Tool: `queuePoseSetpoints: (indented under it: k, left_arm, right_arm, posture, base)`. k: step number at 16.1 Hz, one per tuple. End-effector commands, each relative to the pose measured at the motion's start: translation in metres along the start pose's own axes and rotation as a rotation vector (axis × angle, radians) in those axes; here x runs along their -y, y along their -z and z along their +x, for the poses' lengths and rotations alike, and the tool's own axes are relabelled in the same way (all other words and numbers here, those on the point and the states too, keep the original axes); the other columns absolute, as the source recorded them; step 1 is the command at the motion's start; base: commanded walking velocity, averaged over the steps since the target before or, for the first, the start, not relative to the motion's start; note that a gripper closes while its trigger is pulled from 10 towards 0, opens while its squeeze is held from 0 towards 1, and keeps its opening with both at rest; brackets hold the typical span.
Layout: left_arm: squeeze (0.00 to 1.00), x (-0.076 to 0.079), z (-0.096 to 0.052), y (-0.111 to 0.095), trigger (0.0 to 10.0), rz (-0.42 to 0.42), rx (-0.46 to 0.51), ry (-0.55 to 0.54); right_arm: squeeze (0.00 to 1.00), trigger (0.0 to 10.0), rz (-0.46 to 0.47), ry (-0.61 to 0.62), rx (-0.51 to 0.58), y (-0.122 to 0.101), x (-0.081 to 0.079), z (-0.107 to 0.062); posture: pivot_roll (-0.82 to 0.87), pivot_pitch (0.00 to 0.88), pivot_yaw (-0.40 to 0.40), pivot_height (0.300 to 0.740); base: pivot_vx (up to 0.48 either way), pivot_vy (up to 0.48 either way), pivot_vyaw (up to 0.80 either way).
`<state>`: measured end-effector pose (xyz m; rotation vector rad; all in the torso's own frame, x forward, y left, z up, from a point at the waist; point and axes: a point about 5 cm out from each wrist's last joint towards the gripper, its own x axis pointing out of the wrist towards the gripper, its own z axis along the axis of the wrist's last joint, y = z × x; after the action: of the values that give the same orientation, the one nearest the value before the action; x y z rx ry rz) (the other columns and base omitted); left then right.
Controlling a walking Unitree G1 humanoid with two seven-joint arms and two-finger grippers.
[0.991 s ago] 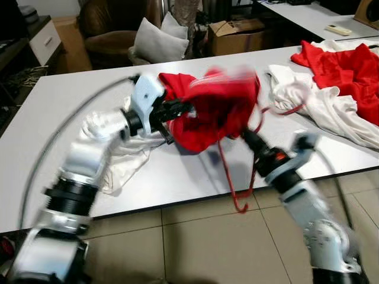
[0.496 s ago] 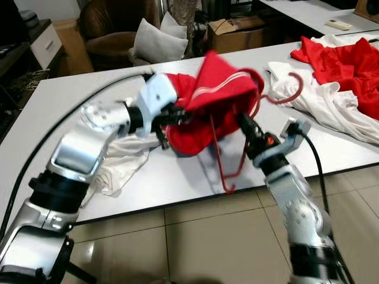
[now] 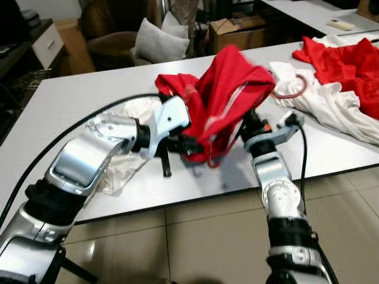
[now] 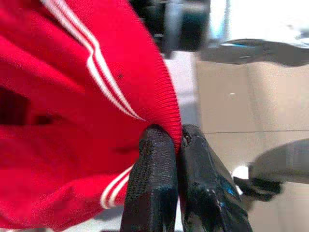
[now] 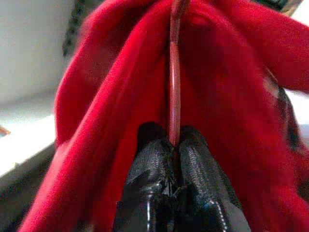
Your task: Hang hanger
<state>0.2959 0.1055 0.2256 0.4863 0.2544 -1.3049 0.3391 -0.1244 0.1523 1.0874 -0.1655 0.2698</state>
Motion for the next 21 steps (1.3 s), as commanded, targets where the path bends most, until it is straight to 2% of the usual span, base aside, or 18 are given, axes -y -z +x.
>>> queuePoseSetpoints:
  k: [1,2,3,5,6,10,11,12,13,14,16,18,19,21]
  left_arm:
    - [0.0,0.007,-0.001,0.0,0.0,-0.015,-0.001,0.057]
    - [0.0,0.01,0.0,-0.003,0.0,-0.027,0.023,0.084]
    - [0.0,0.013,-0.001,-0.01,0.0,-0.052,0.065,0.116]
    - [0.0,0.02,-0.004,-0.02,0.0,-0.079,0.121,0.193]
    - [0.0,0.026,-0.007,-0.029,0.0,-0.121,0.177,0.257]
    - [0.0,0.027,-0.009,-0.033,0.0,-0.17,0.2,0.276]
    - [0.0,0.029,-0.01,-0.035,0.0,-0.181,0.21,0.297]
    - [0.0,0.023,-0.009,-0.041,0.0,-0.205,0.253,0.25]
    - [0.0,0.018,-0.01,-0.046,0.0,-0.236,0.292,0.22]
    - [0.0,0.016,-0.011,-0.046,0.0,-0.233,0.284,0.208]
    - [0.0,0.003,-0.004,-0.028,0.0,-0.176,0.161,0.045]
    - [0.0,-0.002,-0.001,-0.019,0.0,-0.18,0.118,-0.008]
    - [0.0,0.004,0.002,-0.015,0.0,-0.18,0.092,0.023]
    - [0.0,0.007,0.004,-0.013,0.0,-0.183,0.094,0.04]
  right_arm:
    - [0.0,10.0,0.091,-0.025,0.061,0.005,-0.016,0.011]
    - [0.0,10.0,0.062,-0.029,0.051,0.007,-0.017,0.011]
    - [0.0,10.0,-0.043,-0.048,0.021,0.013,-0.019,0.011]
    - [0.0,10.0,-0.079,-0.055,0.013,0.016,-0.019,0.011]
    - [0.0,10.0,-0.072,-0.049,0.021,0.016,-0.018,0.011]
    - [0.0,10.0,-0.065,-0.05,0.012,0.017,-0.019,0.014]
    - [0.0,10.0,-0.074,-0.045,-0.021,0.02,-0.02,0.015]
    - [0.0,10.0,-0.137,-0.06,-0.061,0.024,-0.021,0.015]
    - [0.0,10.0,-0.15,-0.067,-0.074,0.028,-0.022,0.014]
    - [0.0,10.0,-0.112,-0.064,-0.063,0.027,-0.022,0.014]
    - [0.0,10.0,0.13,-0.084,0.02,0.01,-0.029,0.015]
    - [0.0,10.0,0.234,-0.106,0.064,0.0,-0.032,0.015]
    - [0.0,10.0,0.28,-0.093,0.085,-0.005,-0.028,0.017]
    - [0.0,10.0,0.313,-0.079,0.093,-0.007,-0.026,0.019]
  posture:
    - [-0.03,0.0,0.134,0.74]
    - [-0.03,0.0,0.135,0.74]
    - [-0.03,0.0,0.135,0.74]
    - [-0.03,0.0,0.138,0.74]
    - [-0.03,0.0,0.139,0.74]
    - [-0.03,0.0,0.144,0.74]
    - [-0.03,0.0,0.147,0.74]
    - [-0.03,0.0,0.148,0.74]
    - [-0.03,0.0,0.147,0.74]
    - [-0.03,0.0,0.149,0.74]
    - [-0.03,0.0,0.149,0.74]
    - [-0.04,0.0,0.147,0.74]
    - [-0.04,0.0,0.145,0.74]
    - [-0.04,0.0,0.143,0.74]
  base:
    - [0.0,0.0,0.0]
    - [0.0,0.0,0.0]
    - [0.0,0.0,0.0]
    - [0.0,0.0,0.0]
    - [0.0,0.0,0.0]
    - [0.0,0.0,0.0]
    - [0.0,0.0,0.0]
    - [0.0,0.0,0.0]
    - [0.0,0.0,0.0]
    - [0.0,0.0,0.0]
    - [0.0,0.0,0.0]
    - [0.0,0.0,0.0]
    - [0.0,0.0,0.0]
    - [0.0,0.0,0.0]
